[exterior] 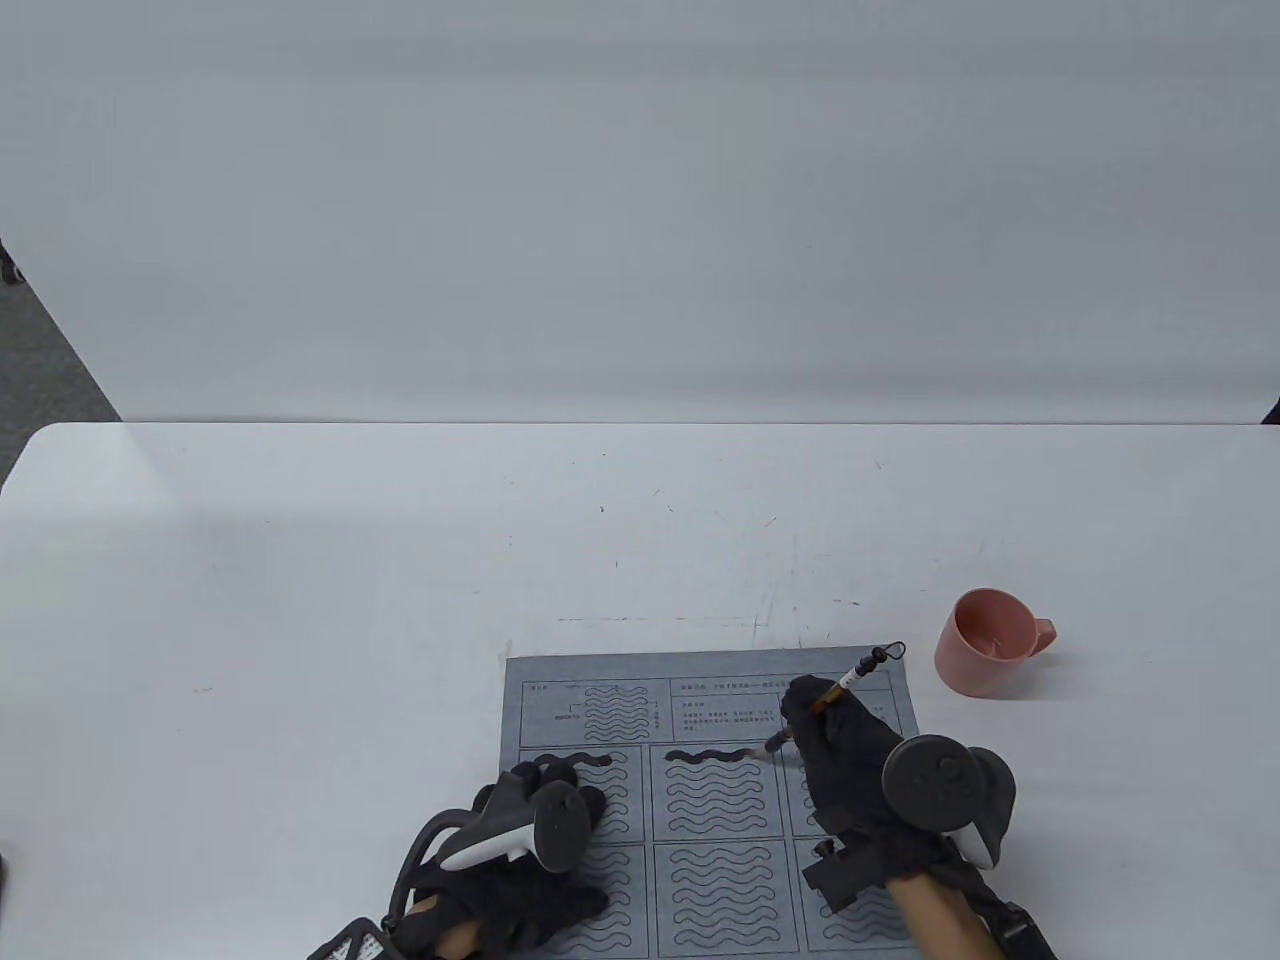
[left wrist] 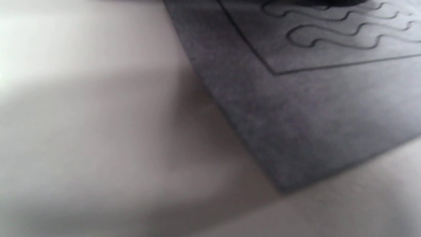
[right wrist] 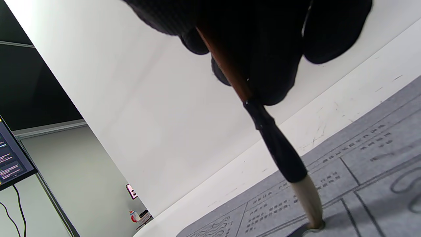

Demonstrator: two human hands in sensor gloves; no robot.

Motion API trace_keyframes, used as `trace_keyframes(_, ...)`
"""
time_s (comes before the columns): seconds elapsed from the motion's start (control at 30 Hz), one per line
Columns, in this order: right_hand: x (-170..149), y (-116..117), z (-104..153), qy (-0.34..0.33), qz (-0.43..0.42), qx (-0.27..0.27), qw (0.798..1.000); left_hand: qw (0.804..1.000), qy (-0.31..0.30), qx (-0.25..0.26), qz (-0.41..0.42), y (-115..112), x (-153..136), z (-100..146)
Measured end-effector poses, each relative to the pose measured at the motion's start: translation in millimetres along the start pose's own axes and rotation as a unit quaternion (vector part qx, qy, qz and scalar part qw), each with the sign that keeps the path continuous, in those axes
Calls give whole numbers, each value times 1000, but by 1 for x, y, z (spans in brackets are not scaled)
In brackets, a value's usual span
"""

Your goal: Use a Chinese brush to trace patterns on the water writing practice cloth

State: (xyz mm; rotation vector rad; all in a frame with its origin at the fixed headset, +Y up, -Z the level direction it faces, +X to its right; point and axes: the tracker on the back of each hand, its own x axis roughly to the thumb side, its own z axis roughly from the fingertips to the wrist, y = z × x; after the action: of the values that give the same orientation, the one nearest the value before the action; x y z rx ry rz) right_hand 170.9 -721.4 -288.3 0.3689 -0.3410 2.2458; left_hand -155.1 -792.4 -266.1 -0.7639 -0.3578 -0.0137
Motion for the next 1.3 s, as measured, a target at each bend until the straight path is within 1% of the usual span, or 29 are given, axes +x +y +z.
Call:
trace_keyframes(0.47,1,0,0,-12,11,-3,1000,1000,0,0,0,0,0,0)
trace_keyframes(0.53,2,-1,0,-16,-1,-11,1000,1000,0,0,0,0,0,0)
trace_keyframes(0.67,5,-1,2,-17,-69,-27,997,1000,0,-1,0,0,0,0)
trace_keyframes(0.8,11,11,4,-23,-101,-1,995,1000,1,-1,-1,0,0,0)
trace_keyframes(0.97,17,24,6,-36,-91,30,995,1000,1,-1,-1,0,0,0)
trace_keyframes(1.07,20,28,7,-37,-80,29,996,1000,1,-1,-2,0,0,0)
trace_keyframes(1.3,18,37,6,-34,-68,46,996,1000,1,-1,-3,0,0,0)
